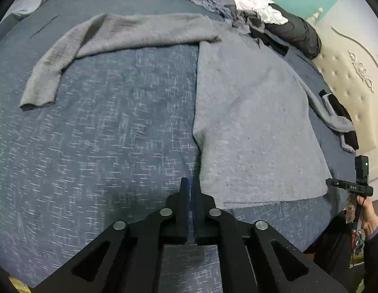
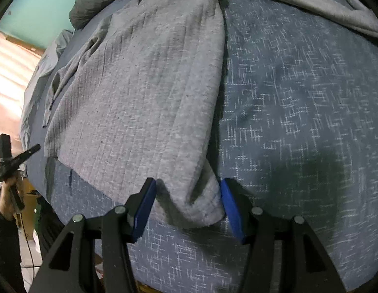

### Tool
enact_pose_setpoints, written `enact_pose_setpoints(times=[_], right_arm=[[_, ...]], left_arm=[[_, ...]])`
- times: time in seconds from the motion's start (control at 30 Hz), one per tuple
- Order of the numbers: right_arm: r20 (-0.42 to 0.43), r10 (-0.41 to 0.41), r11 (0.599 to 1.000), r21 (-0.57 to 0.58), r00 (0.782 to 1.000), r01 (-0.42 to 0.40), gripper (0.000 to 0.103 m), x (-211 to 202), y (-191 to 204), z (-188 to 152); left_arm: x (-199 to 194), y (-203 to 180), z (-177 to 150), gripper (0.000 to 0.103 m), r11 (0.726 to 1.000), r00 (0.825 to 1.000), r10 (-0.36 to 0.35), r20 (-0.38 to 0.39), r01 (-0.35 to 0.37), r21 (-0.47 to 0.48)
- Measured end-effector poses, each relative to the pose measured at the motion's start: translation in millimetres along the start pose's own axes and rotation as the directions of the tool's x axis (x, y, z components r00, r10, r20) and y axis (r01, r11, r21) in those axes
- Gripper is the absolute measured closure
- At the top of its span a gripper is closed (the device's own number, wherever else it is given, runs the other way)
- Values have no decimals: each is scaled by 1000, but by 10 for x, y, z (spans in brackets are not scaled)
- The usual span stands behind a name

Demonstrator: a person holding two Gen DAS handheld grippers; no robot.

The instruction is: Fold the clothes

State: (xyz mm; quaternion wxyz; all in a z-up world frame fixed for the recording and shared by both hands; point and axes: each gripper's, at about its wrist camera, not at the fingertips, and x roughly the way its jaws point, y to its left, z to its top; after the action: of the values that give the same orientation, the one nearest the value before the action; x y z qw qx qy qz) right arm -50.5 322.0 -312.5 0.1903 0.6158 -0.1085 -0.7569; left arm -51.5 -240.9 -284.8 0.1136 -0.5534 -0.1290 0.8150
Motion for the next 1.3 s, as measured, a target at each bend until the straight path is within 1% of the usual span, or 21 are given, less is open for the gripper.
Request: enact_pose_setpoints(times=[0.03, 0.07, 0.1, 0.17, 0.23, 0.37, 0.43, 0.47, 0.5, 0.53, 0.57, 0.7, 0.83, 0.93, 1.0, 1.07, 1.13, 1.2, 1.3], right_arm=[[5, 5, 1000, -6, 1000, -5, 74, -7, 12, -6], [11, 8, 1000, -18, 1000, -8, 89, -27, 30, -9], [18, 16, 1000, -23, 1000, -15, 93, -62, 33, -17], [35, 29, 999, -34, 999, -28, 96, -137, 37, -29], [57, 36, 998, -48, 998, -34, 97, -238, 25, -24], [91, 42, 997, -69, 995, -35, 98, -427, 34, 32], [107, 40, 997, -72, 993, -33, 98, -530, 15, 51], [115, 40, 997, -73, 993, -31, 98, -572, 9, 63], [123, 39, 997, -74, 992, -30, 98, -598, 13, 77], [130, 37, 997, -75, 991, -27, 98, -627, 11, 90], [136, 35, 997, -74, 990, -25, 98, -659, 3, 95], [162, 15, 997, -78, 987, -2, 98, -790, 2, 108], [192, 5, 996, -92, 981, 13, 98, -1064, -28, 104], [207, -20, 991, -125, 978, 46, 98, -1303, -41, 66], [207, -37, 990, -123, 978, 64, 98, -1368, -84, 23], [184, -48, 993, -93, 982, 66, 98, -1326, -190, -35], [118, -56, 996, -57, 991, 64, 98, -1101, -296, -121], [69, -48, 997, -56, 996, 51, 98, -854, -297, -217], [51, -45, 997, -62, 998, 48, 98, -658, -246, -298]], left_arm=[[36, -8, 1, 77, 1000, 1000, -3, -9, 3, -4], [71, -15, 2, 68, 1000, 1000, -5, -18, 5, -8], [107, -23, 2, 66, 1000, 1000, -8, -26, 8, -12], [177, -43, 6, 65, 1000, 999, -13, -43, 12, -18], [247, -77, 14, 61, 1000, 998, -18, -56, 17, -18], [386, -148, 29, 61, 1000, 996, -26, -82, 25, -14], [454, -203, 25, 61, 1000, 996, -20, -92, 21, 3], [482, -230, 21, 65, 1000, 995, -21, -97, 22, 10], [501, -256, 16, 72, 999, 994, -32, -102, 33, 13], [518, -289, 5, 93, 999, 993, -46, -109, 48, 16], [523, -326, -6, 97, 998, 992, -54, -113, 57, 23], [345, -531, -28, 98, 994, 995, -46, -90, 54, 100], [16, -741, -72, 98, 987, 996, -63, -60, 71, 144], [-194, -974, -171, 98, 976, 996, -63, -55, 73, 203], [-278, -1133, -258, 98, 966, 996, -73, -59, 85, 244], [-277, -1211, -338, 98, 960, 995, -73, -73, 90, 264], [-183, -1186, -348, 98, 963, 994, -56, -98, 80, 259], [-67, -1112, -369, 98, 969, 991, -44, -127, 73, 236], [79, -1013, -435, 98, 975, 987, -22, -160, 56, 213]])
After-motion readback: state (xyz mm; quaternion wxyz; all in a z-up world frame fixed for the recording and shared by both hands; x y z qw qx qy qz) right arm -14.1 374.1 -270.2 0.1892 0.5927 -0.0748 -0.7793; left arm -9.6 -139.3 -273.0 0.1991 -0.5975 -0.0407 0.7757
